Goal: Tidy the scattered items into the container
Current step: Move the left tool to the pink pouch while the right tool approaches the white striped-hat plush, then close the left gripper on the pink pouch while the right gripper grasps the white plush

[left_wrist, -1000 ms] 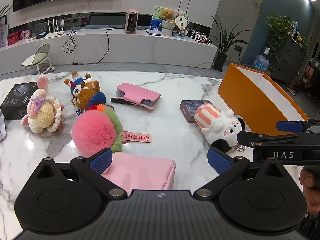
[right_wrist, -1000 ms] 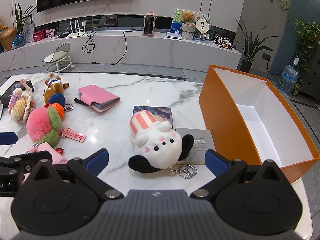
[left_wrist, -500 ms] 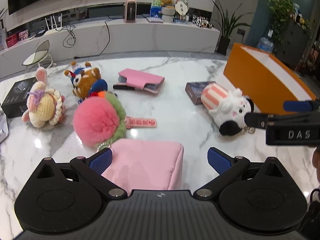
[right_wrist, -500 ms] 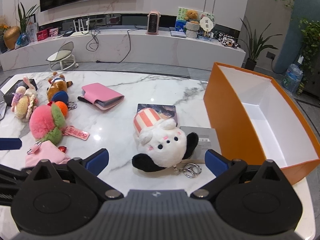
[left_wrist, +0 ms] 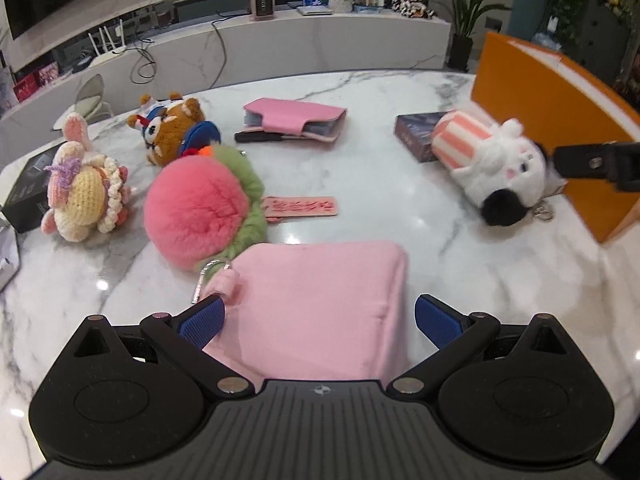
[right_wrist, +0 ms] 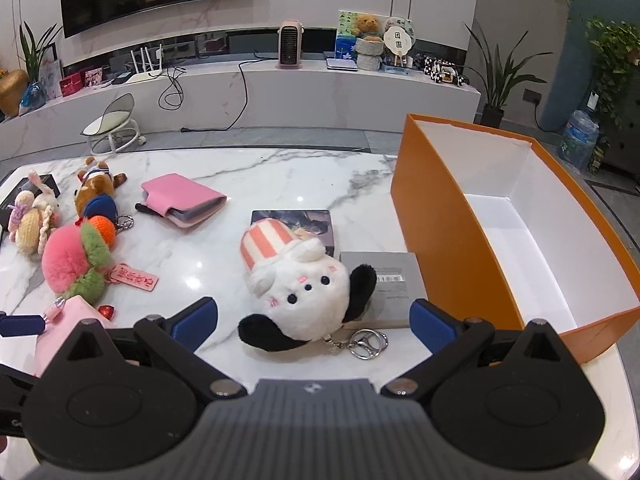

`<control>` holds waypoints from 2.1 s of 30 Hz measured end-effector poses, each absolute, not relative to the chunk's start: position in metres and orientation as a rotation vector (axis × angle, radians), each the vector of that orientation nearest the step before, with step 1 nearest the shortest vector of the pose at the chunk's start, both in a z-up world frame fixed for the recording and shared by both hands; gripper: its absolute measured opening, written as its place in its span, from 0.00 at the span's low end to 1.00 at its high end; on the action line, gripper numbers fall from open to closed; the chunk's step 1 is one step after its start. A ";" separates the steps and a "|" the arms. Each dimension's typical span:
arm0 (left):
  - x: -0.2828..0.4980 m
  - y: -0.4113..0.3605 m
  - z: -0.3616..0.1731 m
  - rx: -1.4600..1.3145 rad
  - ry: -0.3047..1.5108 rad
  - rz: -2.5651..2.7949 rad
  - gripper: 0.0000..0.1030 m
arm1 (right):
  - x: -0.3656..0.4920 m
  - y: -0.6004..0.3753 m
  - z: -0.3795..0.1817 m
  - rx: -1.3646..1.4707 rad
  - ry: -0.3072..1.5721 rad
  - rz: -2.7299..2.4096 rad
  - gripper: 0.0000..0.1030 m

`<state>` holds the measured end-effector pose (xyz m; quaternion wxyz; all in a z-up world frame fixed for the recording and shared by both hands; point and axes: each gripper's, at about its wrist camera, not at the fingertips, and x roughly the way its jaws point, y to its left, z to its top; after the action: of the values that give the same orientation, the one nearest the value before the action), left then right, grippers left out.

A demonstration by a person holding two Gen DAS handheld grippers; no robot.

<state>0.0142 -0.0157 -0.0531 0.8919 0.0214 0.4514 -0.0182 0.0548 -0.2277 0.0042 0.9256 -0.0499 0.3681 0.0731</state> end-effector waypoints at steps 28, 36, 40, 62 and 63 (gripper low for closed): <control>0.025 -0.011 -0.069 0.090 0.935 -0.008 1.00 | 0.075 -0.261 0.002 -0.025 0.749 0.230 0.74; 0.025 0.000 -0.066 0.009 0.893 0.005 1.00 | 0.078 -0.240 -0.004 -0.128 0.700 0.256 0.79; 0.026 -0.003 -0.062 0.031 0.913 0.000 1.00 | 0.083 -0.230 -0.009 -0.184 0.694 0.277 0.79; 0.016 0.018 -0.034 -0.059 0.842 -0.094 0.59 | 0.121 -0.197 -0.055 -0.376 0.840 0.307 0.75; 0.015 0.021 -0.032 -0.072 0.833 -0.095 0.57 | 0.120 -0.198 -0.053 -0.362 0.848 0.317 0.75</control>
<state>0.0154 0.0212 -0.0322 0.9129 -0.0352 0.4041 -0.0461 0.1196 -0.1978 -0.0535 0.8835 -0.1741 0.4073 0.1523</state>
